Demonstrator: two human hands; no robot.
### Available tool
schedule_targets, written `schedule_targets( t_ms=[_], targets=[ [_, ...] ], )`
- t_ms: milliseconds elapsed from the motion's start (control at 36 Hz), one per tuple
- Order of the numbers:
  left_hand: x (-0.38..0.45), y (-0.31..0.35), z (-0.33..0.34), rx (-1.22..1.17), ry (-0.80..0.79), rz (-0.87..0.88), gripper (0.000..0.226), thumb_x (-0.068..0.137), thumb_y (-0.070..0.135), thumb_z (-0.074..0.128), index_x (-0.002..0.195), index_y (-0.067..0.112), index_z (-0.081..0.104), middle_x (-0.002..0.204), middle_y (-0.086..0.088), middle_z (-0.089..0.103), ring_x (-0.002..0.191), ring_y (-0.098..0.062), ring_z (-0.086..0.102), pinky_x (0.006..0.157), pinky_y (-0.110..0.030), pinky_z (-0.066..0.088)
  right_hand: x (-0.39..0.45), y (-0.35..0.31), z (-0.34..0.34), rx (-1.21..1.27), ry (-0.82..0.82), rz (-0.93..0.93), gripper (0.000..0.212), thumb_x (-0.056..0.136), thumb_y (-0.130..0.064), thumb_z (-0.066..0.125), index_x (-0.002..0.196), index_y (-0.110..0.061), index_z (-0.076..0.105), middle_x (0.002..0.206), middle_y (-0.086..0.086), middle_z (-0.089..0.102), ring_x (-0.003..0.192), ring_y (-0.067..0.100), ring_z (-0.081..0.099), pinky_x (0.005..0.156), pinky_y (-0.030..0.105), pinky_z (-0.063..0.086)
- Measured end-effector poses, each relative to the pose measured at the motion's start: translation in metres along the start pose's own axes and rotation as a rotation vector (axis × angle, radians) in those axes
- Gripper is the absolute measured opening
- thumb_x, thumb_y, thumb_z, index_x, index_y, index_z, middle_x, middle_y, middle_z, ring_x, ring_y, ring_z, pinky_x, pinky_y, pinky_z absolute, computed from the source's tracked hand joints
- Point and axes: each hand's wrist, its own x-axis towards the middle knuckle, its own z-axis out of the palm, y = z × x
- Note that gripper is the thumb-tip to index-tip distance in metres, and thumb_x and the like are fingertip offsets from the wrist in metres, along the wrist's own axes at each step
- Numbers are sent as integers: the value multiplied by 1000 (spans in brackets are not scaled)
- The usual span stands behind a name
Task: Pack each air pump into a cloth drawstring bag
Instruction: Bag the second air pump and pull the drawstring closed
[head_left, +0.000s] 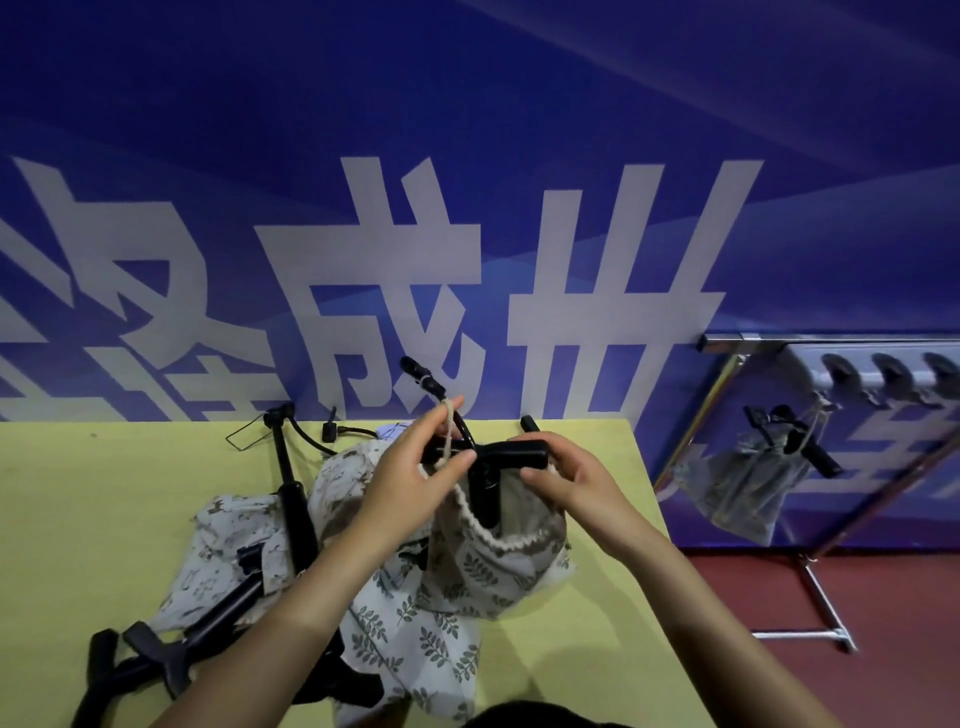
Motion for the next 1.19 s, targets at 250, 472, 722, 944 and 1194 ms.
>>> schedule_targets(
  t_ms=[250, 472, 722, 944, 1194],
  targets=[
    [5, -6, 5, -78, 68, -3, 42, 91, 17, 63, 119, 46, 52, 100, 16, 62, 102, 9, 54, 75, -5, 44, -3, 2, -20, 16, 182, 95, 42, 85, -5, 69, 125, -18, 62, 77, -1, 54, 66, 0, 58, 62, 14, 48],
    [7, -14, 5, -122, 81, -30, 41, 93, 17, 61, 125, 41, 52, 102, 15, 60, 103, 10, 54, 80, -5, 44, -9, 6, -39, -295, 402, -7, 28, 85, -7, 70, 109, -23, 69, 73, -7, 63, 66, 0, 59, 63, 9, 47],
    [7, -17, 4, -147, 81, -16, 42, 93, 15, 61, 120, 46, 54, 97, 30, 60, 107, 9, 53, 84, -4, 42, -11, 15, -47, -466, 476, 1, 25, 87, -17, 70, 111, -23, 69, 82, -7, 69, 76, 3, 64, 62, 11, 46],
    [5, -20, 11, -140, 72, -3, 38, 93, 21, 61, 125, 41, 56, 107, 19, 61, 124, -12, 52, 101, -29, 45, -10, 18, -42, -547, 493, 106, 15, 87, -24, 67, 74, -19, 62, 65, -2, 64, 62, 13, 58, 55, 28, 44],
    [0, -3, 12, -108, -7, 12, 40, 92, 17, 62, 117, 47, 52, 98, 28, 58, 108, 11, 50, 92, -8, 37, -16, -7, -48, 457, 330, 380, 18, 93, -15, 55, 89, -3, 67, 84, 9, 67, 82, 20, 63, 78, 32, 52]
  ],
)
